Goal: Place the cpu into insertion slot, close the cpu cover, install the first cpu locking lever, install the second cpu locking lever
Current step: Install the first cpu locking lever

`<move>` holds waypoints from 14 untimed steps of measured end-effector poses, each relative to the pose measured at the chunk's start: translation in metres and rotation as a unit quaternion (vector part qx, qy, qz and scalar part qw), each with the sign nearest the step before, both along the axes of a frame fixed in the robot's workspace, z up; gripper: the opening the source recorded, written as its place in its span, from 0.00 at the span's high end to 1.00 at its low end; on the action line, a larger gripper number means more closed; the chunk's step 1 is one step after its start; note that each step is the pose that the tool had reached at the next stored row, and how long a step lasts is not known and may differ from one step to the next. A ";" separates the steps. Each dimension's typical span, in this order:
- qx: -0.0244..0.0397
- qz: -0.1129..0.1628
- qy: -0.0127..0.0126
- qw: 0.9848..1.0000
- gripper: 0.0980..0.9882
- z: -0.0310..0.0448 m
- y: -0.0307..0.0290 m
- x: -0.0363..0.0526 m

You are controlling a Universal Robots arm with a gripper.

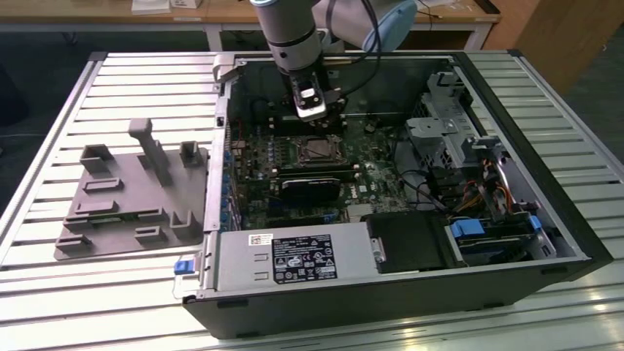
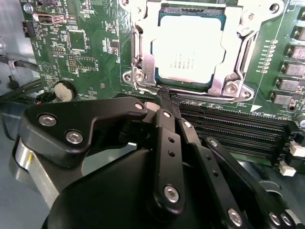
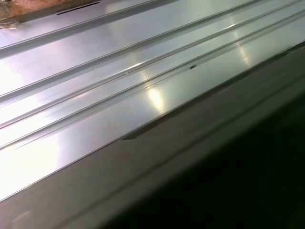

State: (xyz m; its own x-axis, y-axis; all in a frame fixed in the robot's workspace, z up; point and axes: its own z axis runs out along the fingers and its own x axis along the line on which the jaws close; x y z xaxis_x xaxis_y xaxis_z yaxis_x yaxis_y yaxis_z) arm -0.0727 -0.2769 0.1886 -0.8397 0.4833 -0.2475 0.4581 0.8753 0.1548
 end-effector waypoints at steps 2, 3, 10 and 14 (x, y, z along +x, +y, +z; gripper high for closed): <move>0.000 0.000 0.000 1.000 0.99 0.0000 0.0000 0.0004; 0.000 0.000 0.000 1.000 0.99 0.0000 0.0000 0.0006; 0.000 0.000 0.000 1.000 0.99 0.0000 -0.0003 0.0040; 0.000 0.000 0.000 1.000 0.99 -0.0001 -0.0016 0.0045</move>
State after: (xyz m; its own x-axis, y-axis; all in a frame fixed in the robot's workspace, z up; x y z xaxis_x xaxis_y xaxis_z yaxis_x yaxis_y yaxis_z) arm -0.0682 -0.2785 0.1885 -0.8397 0.4833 -0.2476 0.4581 0.8753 0.1552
